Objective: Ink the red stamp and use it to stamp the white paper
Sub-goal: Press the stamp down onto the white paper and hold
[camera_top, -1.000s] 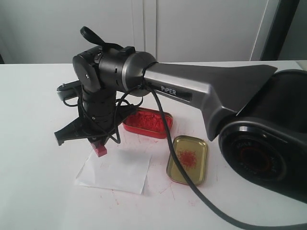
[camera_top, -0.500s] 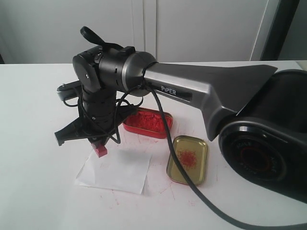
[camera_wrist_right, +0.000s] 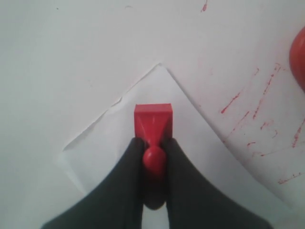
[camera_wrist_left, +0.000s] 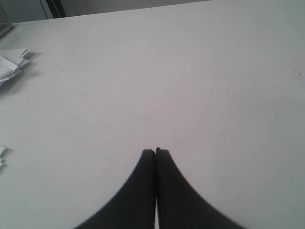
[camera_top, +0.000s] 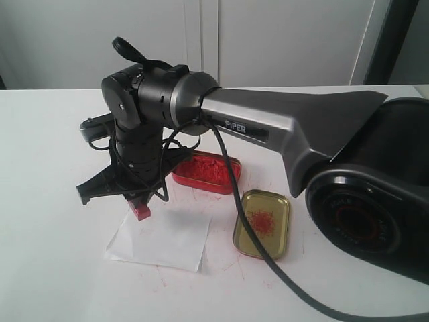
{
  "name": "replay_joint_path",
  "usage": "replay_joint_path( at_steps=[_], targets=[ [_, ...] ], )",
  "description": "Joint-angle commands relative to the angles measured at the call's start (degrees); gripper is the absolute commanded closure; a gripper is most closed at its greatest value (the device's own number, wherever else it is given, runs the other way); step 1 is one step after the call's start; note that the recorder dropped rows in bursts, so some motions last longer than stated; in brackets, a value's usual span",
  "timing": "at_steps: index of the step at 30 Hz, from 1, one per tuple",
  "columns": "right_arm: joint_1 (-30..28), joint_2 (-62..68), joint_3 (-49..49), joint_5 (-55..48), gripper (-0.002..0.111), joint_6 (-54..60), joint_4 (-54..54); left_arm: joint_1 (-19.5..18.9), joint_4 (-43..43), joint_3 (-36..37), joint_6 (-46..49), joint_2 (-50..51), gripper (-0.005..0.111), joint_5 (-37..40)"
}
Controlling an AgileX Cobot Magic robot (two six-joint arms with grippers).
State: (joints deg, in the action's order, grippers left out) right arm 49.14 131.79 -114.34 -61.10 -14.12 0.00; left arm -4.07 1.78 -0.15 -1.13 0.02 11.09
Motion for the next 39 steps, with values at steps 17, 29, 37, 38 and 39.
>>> replay_joint_path(
  at_steps=[17,29,37,38,39],
  targets=[
    [-0.25,13.06,-0.38,-5.95,0.108,-0.07,0.0,0.22,0.0,0.15,-0.12,-0.02,0.107,-0.27],
    [-3.59,13.06,-0.38,-3.49,0.108,-1.72,0.0,0.22,0.0,0.15,-0.12,-0.02,0.107,-0.27],
    [-3.59,13.06,-0.38,-2.33,0.108,-2.59,0.0,0.22,0.0,0.15,-0.12,-0.02,0.107,-0.27],
    [-3.59,13.06,-0.38,-2.18,0.108,-2.59,0.0,0.22,0.0,0.15,-0.12,-0.02,0.107,-0.27],
    [-3.59,12.92,-0.38,-1.71,0.108,-2.83,0.0,0.22,0.0,0.15,-0.12,-0.02,0.107,-0.27]
  ],
)
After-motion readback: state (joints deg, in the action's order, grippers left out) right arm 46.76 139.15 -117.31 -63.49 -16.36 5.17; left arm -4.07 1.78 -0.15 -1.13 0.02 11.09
